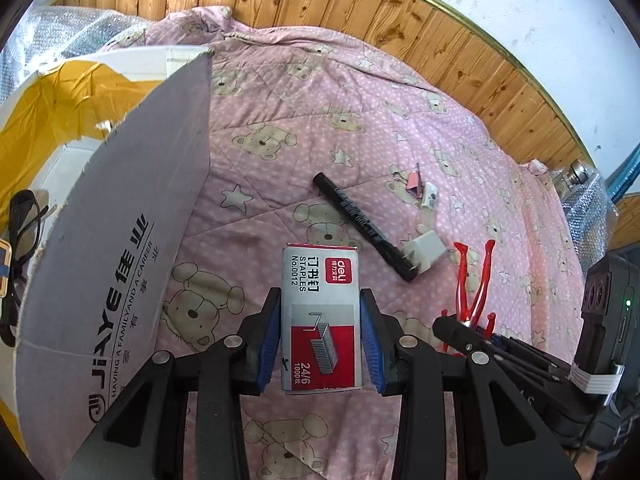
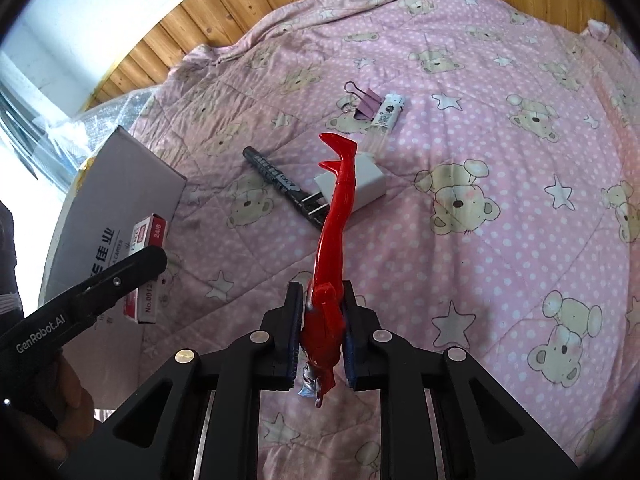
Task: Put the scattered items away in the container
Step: 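Carry the staple box and red figure with both tools over the white box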
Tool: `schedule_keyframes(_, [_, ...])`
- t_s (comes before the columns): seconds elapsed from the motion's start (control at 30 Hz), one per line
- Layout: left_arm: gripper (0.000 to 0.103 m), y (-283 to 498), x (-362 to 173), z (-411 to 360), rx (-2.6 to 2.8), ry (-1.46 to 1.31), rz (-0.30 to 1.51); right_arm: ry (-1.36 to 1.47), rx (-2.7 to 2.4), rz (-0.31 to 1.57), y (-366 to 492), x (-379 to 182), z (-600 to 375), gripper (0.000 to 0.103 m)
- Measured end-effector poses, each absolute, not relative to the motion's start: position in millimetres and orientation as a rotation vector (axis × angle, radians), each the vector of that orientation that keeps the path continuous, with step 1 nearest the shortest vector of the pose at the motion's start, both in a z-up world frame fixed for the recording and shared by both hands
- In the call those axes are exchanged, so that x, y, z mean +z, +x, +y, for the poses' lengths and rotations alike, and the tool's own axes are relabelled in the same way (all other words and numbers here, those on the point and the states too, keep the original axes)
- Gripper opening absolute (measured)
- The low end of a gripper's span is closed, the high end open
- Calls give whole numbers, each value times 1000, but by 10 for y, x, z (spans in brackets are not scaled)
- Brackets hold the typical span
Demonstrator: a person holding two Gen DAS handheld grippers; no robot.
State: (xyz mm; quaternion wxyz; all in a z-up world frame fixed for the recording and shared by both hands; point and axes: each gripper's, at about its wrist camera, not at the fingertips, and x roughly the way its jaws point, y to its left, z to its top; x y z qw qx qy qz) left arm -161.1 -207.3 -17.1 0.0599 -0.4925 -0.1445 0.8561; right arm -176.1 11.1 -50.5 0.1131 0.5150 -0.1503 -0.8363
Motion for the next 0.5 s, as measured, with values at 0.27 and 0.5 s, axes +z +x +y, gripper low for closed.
schedule_keyframes(0.27, [38,-1358,46,-2063,2597,-1428,-437,1454,-2454,-439,-1518,-264,13,18])
schedule_keyframes(0.5, [38,-1085,171,-2037,2602,-1392,-434,1404,-2443,-415,-1276,-74,-137,18])
